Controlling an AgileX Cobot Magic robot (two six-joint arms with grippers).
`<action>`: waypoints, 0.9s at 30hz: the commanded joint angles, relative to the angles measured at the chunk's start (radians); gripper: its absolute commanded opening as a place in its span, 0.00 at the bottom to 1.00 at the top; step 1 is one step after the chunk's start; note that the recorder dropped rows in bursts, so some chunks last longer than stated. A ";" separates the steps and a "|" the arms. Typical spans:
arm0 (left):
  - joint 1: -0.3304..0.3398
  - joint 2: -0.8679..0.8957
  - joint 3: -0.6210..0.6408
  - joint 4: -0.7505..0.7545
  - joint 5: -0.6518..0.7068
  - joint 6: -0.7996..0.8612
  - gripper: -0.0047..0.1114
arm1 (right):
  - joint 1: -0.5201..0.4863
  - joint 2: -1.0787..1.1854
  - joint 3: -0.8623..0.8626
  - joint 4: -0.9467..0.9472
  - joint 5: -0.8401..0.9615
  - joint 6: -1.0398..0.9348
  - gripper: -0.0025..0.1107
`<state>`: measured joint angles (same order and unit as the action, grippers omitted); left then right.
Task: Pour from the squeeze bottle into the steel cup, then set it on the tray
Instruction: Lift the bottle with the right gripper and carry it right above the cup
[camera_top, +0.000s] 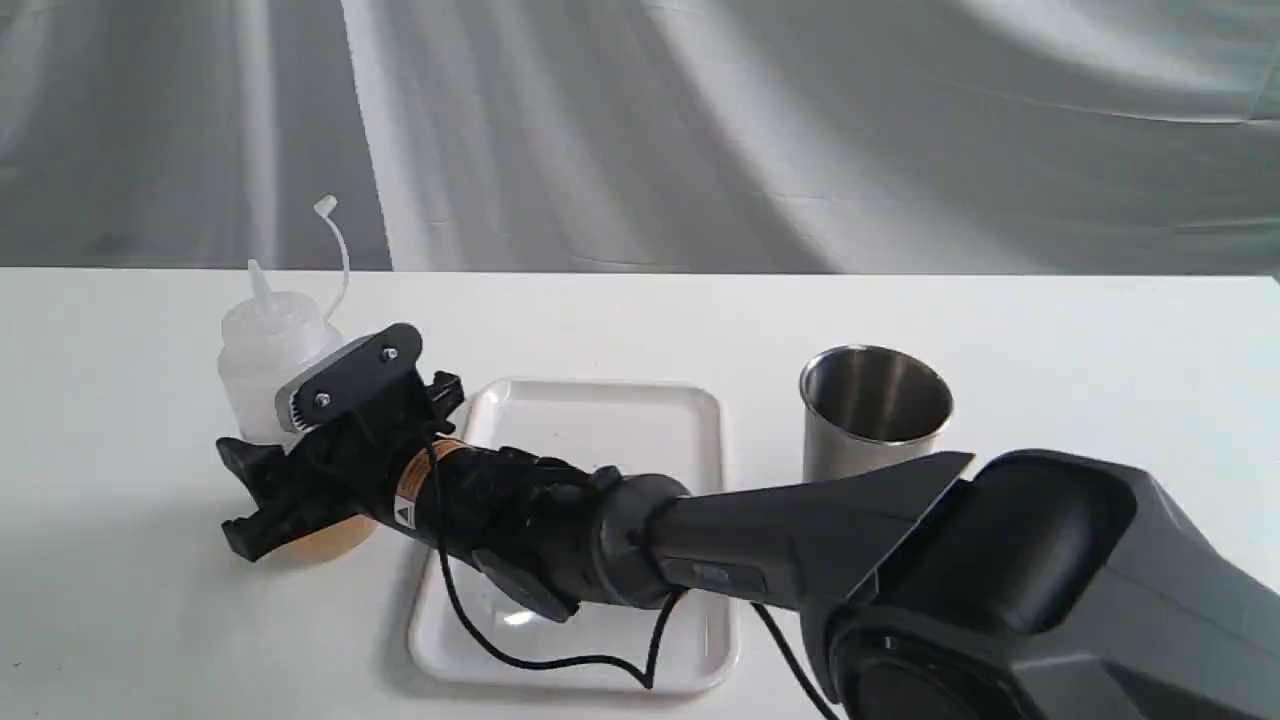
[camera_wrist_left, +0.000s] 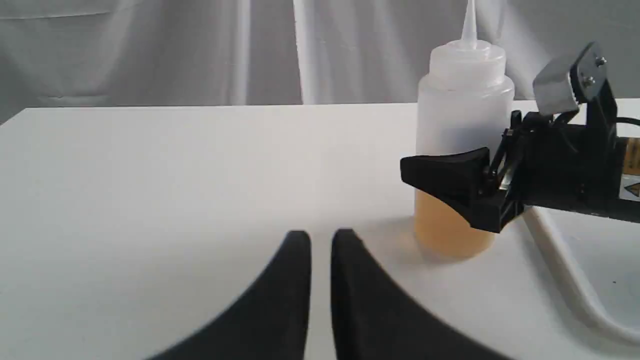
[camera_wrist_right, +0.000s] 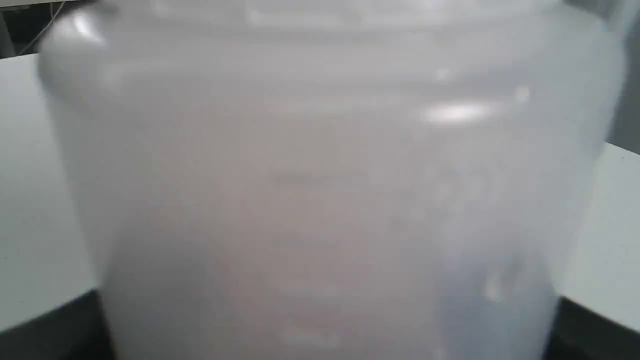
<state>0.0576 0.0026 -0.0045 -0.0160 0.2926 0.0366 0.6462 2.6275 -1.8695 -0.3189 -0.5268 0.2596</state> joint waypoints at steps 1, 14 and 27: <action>0.000 -0.003 0.004 -0.003 -0.009 -0.002 0.11 | -0.007 -0.014 -0.005 -0.006 0.028 -0.002 0.02; 0.000 -0.003 0.004 -0.003 -0.009 -0.004 0.11 | -0.021 -0.255 -0.005 -0.072 0.176 -0.002 0.02; 0.000 -0.003 0.004 -0.003 -0.009 -0.002 0.11 | -0.060 -0.648 0.141 -0.196 0.298 0.026 0.02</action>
<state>0.0576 0.0026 -0.0045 -0.0160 0.2926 0.0366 0.6003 2.0326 -1.7548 -0.4924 -0.2323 0.2741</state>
